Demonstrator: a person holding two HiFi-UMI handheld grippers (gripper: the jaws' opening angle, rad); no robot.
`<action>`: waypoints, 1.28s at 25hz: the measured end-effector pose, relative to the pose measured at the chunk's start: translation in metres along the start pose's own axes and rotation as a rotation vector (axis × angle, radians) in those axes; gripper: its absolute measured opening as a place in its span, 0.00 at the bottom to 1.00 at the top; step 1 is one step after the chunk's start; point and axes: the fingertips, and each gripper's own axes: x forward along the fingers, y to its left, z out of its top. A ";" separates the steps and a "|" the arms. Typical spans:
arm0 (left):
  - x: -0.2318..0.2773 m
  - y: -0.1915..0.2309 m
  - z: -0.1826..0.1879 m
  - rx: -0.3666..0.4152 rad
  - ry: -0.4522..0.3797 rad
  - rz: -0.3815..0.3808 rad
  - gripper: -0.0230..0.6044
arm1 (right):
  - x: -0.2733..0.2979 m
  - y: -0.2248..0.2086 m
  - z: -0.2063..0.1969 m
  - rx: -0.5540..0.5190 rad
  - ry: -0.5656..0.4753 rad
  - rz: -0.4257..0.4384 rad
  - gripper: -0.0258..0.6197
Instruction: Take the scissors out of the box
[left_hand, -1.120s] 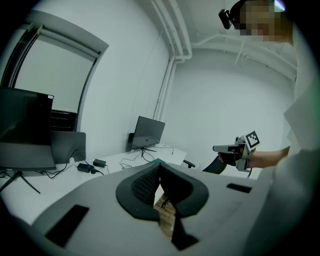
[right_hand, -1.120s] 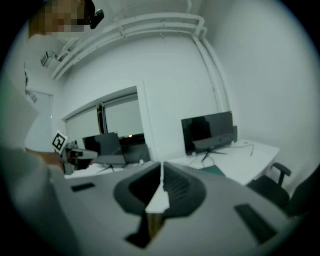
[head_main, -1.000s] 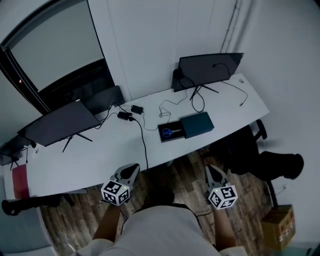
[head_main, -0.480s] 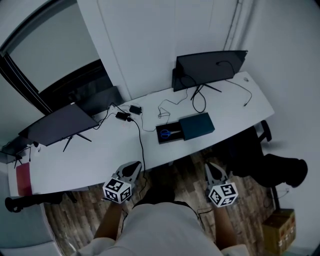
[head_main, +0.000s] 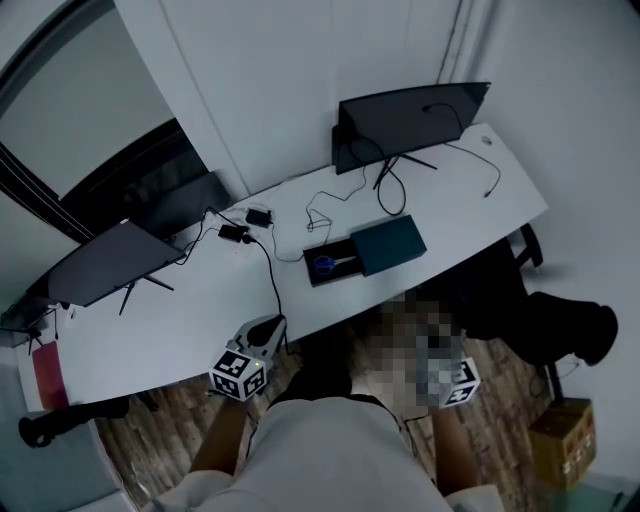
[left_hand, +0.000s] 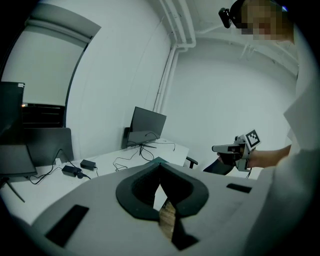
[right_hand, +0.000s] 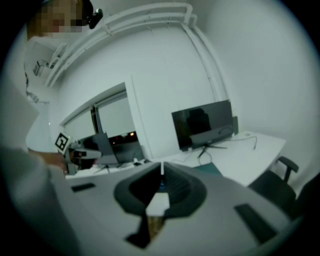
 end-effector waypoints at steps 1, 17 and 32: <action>0.005 0.004 0.001 0.002 0.004 -0.010 0.09 | 0.004 -0.001 0.001 0.001 0.001 -0.008 0.09; 0.117 0.086 -0.007 0.125 0.183 -0.155 0.09 | 0.086 -0.005 0.006 0.006 0.106 -0.120 0.09; 0.222 0.112 -0.074 0.430 0.475 -0.314 0.09 | 0.118 -0.010 -0.033 0.108 0.210 -0.210 0.09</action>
